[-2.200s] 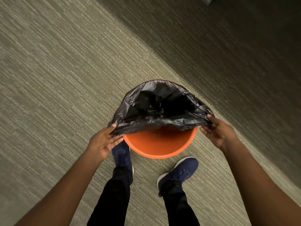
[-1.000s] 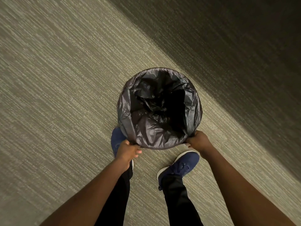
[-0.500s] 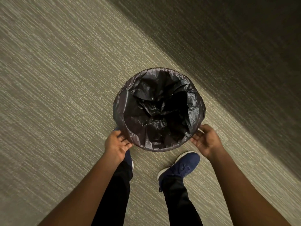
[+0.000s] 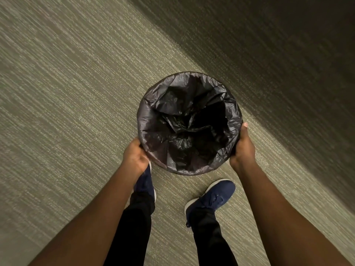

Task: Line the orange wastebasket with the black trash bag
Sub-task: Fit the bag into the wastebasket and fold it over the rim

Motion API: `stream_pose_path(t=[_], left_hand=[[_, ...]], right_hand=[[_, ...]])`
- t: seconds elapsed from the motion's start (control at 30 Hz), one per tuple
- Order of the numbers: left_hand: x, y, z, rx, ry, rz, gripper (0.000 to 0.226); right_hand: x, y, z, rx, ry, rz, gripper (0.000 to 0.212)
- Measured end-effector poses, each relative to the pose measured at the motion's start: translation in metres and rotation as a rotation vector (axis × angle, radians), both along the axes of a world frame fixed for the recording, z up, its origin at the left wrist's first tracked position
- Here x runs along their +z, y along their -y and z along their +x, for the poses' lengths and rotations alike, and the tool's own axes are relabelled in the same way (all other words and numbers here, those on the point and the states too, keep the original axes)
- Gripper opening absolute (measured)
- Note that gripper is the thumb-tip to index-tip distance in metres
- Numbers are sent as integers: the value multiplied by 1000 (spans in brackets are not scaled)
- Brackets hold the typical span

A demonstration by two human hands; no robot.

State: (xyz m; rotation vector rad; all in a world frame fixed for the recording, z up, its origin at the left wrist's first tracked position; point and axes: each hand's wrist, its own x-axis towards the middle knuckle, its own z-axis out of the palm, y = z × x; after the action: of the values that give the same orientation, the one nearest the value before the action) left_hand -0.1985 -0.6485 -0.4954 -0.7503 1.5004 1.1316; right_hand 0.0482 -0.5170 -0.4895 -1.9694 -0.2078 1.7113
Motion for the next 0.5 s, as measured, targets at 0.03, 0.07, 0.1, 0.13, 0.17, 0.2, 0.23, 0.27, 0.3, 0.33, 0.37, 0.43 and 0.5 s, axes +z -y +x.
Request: stream_pose_path(t=[0.03,0.07,0.1,0.13,0.17,0.2,0.23,0.27,0.3,0.33,0.37,0.43,0.5], left_hand=[[-1,-2,0,-37,8,-4,25],[-1,-4,-1,-86,5,-19,23],[-1,-4,-2,-130,-5,-46,21],[-2,-3,-4,-171,-19,-72,21],[-4,-2,-7,-206,-36,-99,21],[-6,1,-12,-228,-52,-119,22],[-7,5,-18,-236,-67,-130,24],[-7,9,-22,-231,-86,-136,25],[-5,12,-25,-209,-105,-129,23],[0,16,-26,-174,-117,-108,18],[5,17,-27,-144,-126,-77,15],[17,16,-25,-181,-147,3,25],[26,12,-22,-280,-164,63,36]], right_hand=[[-1,-1,0,-20,-12,-26,41],[-4,-2,0,-21,-15,-63,35],[-6,-2,0,-2,-11,-94,32],[-10,-3,4,33,4,-118,32],[-14,-3,8,75,20,-126,34],[-17,-3,11,125,53,-131,37],[-19,-2,16,170,92,-128,37],[-17,-2,19,214,143,-110,30],[-15,-3,21,258,191,-80,18],[-10,-5,20,290,218,-42,13],[-6,-7,19,309,237,-6,19],[2,-10,18,316,236,38,36],[7,-12,14,364,221,52,45]])
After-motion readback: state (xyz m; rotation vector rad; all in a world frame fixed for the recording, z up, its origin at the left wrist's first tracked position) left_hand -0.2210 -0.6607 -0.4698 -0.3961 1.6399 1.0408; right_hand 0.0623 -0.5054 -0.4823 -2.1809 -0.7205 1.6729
